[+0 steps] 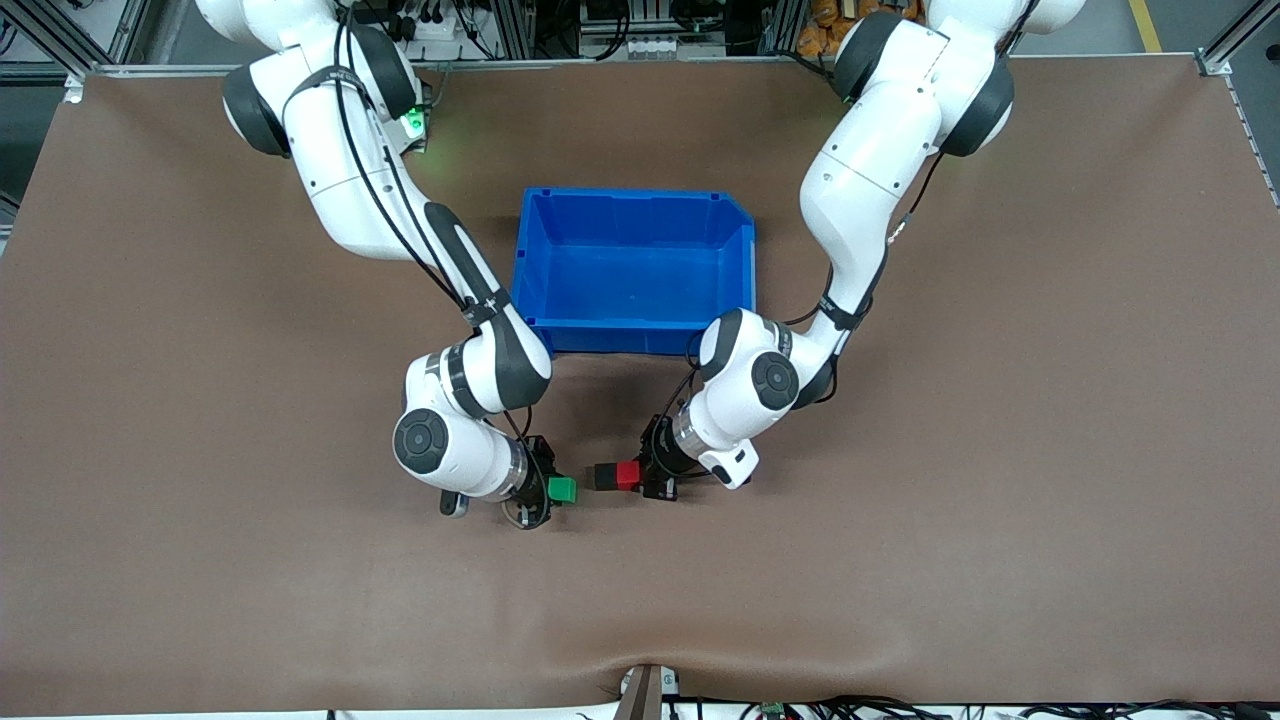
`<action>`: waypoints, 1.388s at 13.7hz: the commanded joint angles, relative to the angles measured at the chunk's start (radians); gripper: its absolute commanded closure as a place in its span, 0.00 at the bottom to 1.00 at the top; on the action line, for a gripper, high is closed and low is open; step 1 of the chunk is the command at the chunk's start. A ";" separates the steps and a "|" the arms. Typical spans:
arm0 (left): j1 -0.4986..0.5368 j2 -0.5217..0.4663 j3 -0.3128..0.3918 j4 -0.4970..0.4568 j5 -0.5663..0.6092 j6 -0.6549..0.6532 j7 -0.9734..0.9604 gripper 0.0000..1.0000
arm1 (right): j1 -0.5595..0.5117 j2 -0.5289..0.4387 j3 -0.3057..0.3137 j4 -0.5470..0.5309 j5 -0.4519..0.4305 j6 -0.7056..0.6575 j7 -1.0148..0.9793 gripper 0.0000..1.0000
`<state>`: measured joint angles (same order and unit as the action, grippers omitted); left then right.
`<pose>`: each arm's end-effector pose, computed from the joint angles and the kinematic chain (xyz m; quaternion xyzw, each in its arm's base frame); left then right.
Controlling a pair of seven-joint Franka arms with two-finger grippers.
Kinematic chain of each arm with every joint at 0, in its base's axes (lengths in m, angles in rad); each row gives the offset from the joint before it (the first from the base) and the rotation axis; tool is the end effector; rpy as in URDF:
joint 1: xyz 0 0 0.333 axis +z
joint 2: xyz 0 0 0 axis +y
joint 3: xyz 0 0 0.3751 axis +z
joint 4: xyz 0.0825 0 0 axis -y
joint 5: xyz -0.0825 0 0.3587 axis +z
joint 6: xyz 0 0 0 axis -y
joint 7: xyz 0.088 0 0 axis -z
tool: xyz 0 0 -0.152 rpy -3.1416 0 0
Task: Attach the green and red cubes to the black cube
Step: 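Set the red cube and green cube beside the black cube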
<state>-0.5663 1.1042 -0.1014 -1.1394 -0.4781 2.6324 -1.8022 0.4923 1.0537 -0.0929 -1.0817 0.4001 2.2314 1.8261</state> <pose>0.6821 -0.4960 0.1638 0.6769 0.6861 -0.1194 0.2384 0.7330 0.3661 0.1859 -0.6881 0.7132 0.0895 0.0994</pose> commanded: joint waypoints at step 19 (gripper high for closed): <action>0.154 -0.164 0.015 0.017 0.111 -0.495 0.299 0.00 | 0.071 0.012 0.002 -0.001 -0.084 -0.023 0.124 0.28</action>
<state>-0.4314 0.9748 -0.0861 -1.1040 -0.3835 2.1868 -1.5425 0.5456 1.0534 -0.0923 -1.0739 0.3580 2.2097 1.9206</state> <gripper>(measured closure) 0.000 0.599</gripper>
